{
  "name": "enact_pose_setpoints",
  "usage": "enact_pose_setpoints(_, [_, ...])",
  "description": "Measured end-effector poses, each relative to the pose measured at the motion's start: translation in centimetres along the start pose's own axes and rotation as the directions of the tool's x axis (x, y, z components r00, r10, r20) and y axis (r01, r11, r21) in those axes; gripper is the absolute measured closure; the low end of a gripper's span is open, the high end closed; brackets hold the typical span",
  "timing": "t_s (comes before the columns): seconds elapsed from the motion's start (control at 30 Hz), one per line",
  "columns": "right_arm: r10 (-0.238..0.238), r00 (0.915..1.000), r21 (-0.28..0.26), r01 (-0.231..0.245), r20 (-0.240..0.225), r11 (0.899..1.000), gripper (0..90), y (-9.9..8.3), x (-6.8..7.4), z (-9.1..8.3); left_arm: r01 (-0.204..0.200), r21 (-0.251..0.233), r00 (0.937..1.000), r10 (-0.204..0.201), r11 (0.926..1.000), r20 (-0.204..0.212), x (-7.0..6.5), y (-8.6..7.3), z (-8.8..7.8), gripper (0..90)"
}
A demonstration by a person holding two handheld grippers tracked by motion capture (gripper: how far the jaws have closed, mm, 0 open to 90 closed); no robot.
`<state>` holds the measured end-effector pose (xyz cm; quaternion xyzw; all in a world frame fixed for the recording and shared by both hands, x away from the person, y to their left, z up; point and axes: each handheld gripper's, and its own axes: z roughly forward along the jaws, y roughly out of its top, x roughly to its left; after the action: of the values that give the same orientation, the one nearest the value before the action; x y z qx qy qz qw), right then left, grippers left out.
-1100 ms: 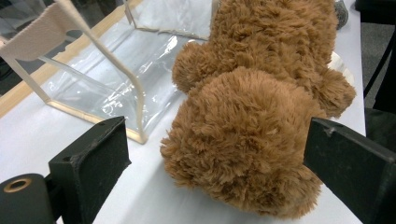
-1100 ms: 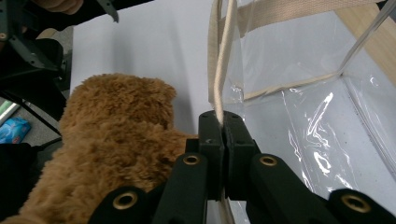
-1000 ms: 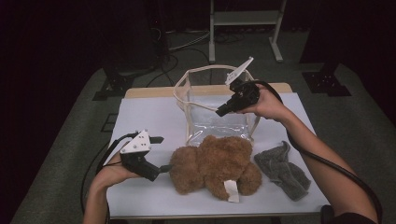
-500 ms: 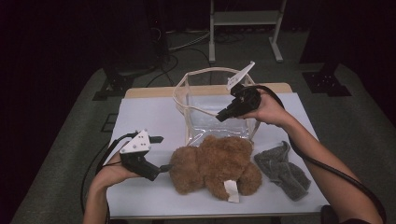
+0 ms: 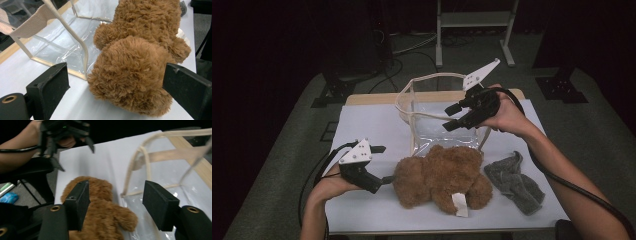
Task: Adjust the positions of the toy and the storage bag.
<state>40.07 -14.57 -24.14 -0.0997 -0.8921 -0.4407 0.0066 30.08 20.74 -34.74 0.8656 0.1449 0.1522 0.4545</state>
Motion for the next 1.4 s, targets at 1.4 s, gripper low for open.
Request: enact_pose_setpoints(1.4, [-0.084,0.9946,0.213,0.095,-0.062,0.972,18.8,-7.3,4.2,7.9,0.015,0.007,0.9999,-0.015,0.9999,0.007,0.3,-0.4,0.0,6.0])
